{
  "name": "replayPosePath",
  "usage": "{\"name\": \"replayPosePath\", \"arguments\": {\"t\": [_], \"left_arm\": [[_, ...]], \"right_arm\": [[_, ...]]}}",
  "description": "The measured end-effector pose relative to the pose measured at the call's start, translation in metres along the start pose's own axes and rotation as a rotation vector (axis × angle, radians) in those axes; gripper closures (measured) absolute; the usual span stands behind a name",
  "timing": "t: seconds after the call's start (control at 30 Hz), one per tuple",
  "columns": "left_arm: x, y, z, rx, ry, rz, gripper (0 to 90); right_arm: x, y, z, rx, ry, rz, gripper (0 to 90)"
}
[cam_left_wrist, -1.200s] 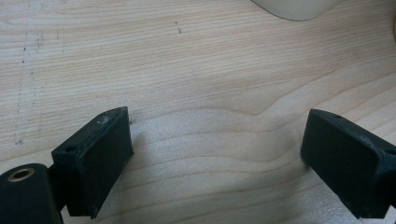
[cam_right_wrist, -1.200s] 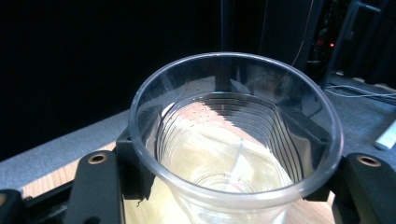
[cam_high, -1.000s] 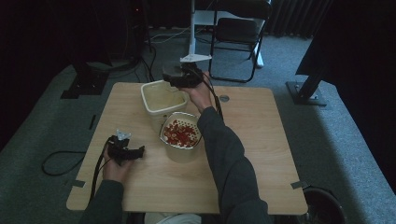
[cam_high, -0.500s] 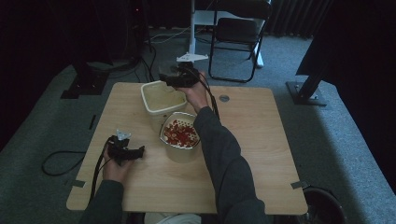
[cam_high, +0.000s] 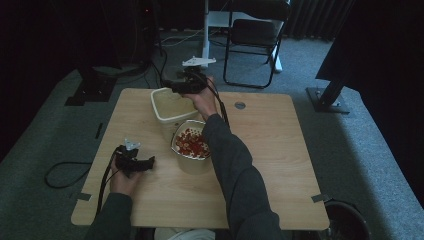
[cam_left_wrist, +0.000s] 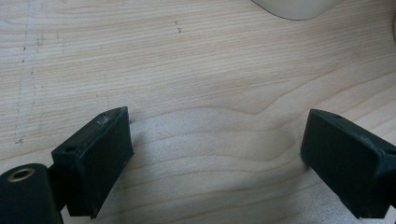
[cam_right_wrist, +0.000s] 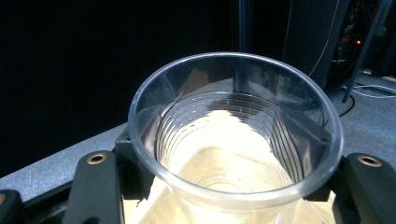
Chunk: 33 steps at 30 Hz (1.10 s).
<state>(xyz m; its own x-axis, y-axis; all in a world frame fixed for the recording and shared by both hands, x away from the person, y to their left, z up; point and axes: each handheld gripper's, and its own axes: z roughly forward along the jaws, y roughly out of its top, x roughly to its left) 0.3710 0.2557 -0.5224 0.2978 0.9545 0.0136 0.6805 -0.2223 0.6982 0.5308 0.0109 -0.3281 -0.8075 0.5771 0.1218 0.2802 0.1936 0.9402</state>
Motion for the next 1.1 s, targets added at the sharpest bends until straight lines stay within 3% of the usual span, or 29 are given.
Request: {"name": "replayPosePath", "arguments": {"t": [0.87,0.97,1.03,1.1], "left_arm": [[0.0000,-0.0001,-0.0001,0.000,-0.001,0.002,9.3],[0.0000,-0.0001,-0.0001,0.000,-0.001,0.002,9.3],[0.0000,-0.0002,-0.0002,0.000,-0.001,0.002,9.3],[0.0000,-0.0002,-0.0002,0.000,-0.002,0.002,9.3]], "right_arm": [[0.0031,-0.0020,0.0094,0.026,0.001,-0.003,31.8],[0.0034,-0.0018,0.0091,0.026,-0.006,0.002,28.3],[0.0025,-0.0016,0.0088,0.022,-0.024,0.019,20.5],[0.0004,-0.0018,0.0090,0.029,-0.006,0.039,16.4]]}}
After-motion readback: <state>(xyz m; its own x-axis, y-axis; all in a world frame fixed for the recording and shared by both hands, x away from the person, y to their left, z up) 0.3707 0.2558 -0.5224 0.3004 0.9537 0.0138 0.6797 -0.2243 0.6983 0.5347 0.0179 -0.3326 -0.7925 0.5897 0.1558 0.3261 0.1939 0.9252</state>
